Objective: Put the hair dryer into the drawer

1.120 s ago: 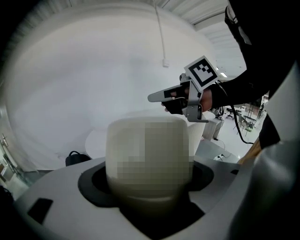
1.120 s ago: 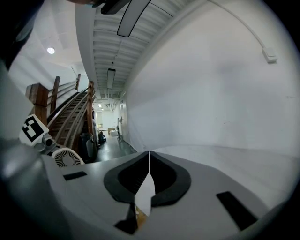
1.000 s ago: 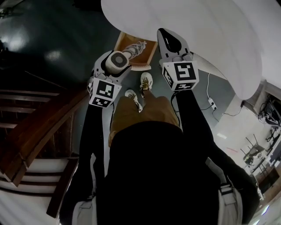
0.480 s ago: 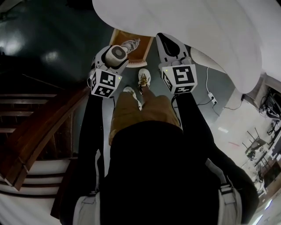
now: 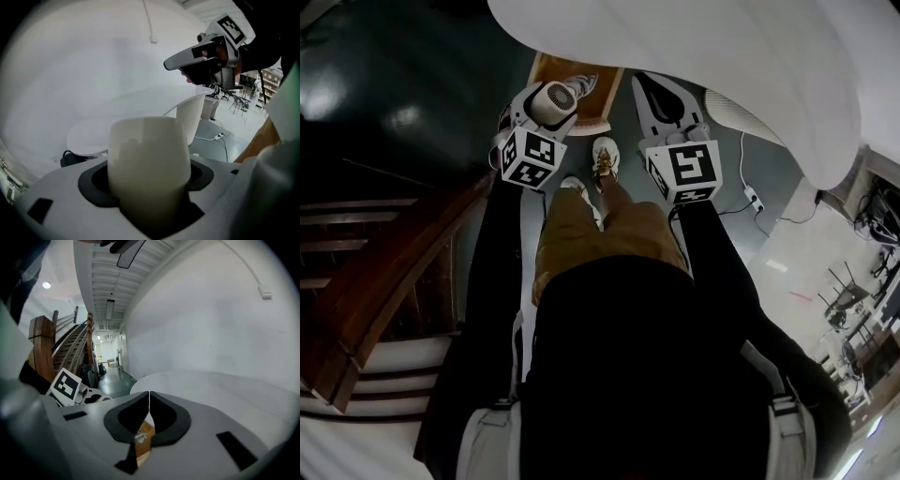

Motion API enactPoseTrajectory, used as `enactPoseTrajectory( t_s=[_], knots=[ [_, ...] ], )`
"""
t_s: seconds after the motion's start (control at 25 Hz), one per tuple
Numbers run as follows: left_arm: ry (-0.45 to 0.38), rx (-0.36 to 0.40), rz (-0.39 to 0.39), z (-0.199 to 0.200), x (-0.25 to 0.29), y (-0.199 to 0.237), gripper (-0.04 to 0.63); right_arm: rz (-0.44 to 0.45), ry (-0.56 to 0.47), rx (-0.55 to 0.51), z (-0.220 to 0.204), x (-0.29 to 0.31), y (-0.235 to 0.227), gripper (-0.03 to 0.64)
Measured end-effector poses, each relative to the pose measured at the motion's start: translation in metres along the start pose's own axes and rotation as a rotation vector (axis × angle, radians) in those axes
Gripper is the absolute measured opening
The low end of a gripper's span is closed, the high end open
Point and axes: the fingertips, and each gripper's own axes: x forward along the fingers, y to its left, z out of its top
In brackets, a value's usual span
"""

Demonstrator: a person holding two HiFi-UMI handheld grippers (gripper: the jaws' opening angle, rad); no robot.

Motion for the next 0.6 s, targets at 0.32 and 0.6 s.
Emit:
enactPoseTrajectory(
  t_s=[0.32, 0.6],
  knots=[
    [0.030, 0.090, -0.006, -0.006, 0.026, -0.007, 0.380, -0.007, 0.025, -0.039, -0.011, -0.011, -0.003, 0.029],
    [0.045, 0.160, 0.012, -0.005, 0.040, -0.005, 0.379, -0.011, 0.027, -0.029, -0.012, -0.013, -0.006, 0.029]
  ],
)
